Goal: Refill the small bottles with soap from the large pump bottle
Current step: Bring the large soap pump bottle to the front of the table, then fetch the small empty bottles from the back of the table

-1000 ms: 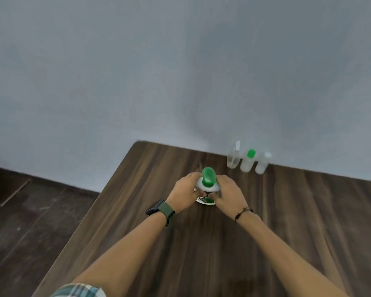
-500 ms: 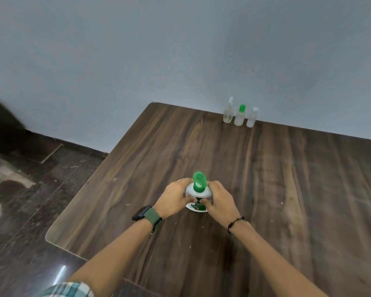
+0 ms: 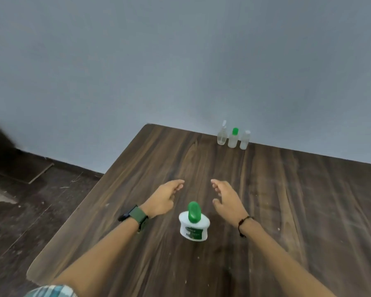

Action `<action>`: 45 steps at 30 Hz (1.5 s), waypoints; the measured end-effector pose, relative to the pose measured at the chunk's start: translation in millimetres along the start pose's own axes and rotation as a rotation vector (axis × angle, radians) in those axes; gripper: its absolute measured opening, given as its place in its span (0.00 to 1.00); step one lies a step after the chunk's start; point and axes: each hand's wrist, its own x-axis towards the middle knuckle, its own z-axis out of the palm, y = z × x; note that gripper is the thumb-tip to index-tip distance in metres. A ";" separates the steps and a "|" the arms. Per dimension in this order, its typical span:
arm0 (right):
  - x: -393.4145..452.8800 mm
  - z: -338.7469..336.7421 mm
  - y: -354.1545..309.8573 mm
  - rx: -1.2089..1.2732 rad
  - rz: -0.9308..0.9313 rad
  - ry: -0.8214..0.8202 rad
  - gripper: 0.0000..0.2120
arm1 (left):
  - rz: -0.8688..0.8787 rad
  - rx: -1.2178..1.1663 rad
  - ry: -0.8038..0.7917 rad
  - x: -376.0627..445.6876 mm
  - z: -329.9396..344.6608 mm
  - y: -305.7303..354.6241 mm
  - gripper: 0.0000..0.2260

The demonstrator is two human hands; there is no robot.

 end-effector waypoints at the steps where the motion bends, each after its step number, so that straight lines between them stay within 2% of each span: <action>1: 19.1 -7.8 -0.5 0.002 0.025 0.053 0.25 | 0.006 -0.019 0.023 18.1 -6.6 4.4 0.26; 6: 128.3 -40.7 4.1 0.018 0.170 0.233 0.22 | 0.116 -0.052 0.056 132.1 -24.8 39.6 0.21; 9: 194.2 -54.4 16.4 -0.011 0.238 0.302 0.21 | 0.116 -0.107 0.096 205.4 -27.2 56.6 0.20; 11: 229.6 -58.7 29.4 0.000 0.301 0.353 0.23 | 0.090 -0.152 0.108 248.6 -23.6 60.4 0.21; 15: 269.7 -52.1 56.8 -0.003 0.360 0.373 0.25 | 0.048 -0.145 0.118 316.7 -11.6 53.0 0.24; 19: 291.4 -41.1 73.8 -0.008 0.333 0.401 0.17 | 0.035 -0.103 0.095 360.5 3.1 39.5 0.24; 21: 300.8 -36.0 81.5 0.003 0.336 0.404 0.15 | 0.032 -0.101 0.080 374.2 10.7 34.0 0.22; 23: 308.1 -29.8 88.6 -0.001 0.349 0.397 0.14 | 0.051 -0.078 0.081 381.7 18.7 28.7 0.14; 25: 311.3 -24.1 93.7 -0.002 0.355 0.392 0.13 | 0.085 -0.051 0.082 383.8 26.6 23.4 0.10; 29: 301.5 -18.4 95.9 -0.019 0.331 0.409 0.10 | 0.149 -0.034 0.074 371.1 30.2 17.0 0.08; 34: 244.6 -26.4 78.5 -0.033 0.226 0.390 0.08 | 0.231 -0.019 0.003 318.9 18.1 24.8 0.05; 40: 137.6 -54.7 40.5 -0.009 0.136 0.416 0.11 | 0.308 0.107 -0.095 220.1 2.2 88.2 0.06; 45: 43.5 -77.5 16.0 0.166 0.150 0.433 0.06 | 0.283 0.253 -0.091 131.7 21.3 150.1 0.07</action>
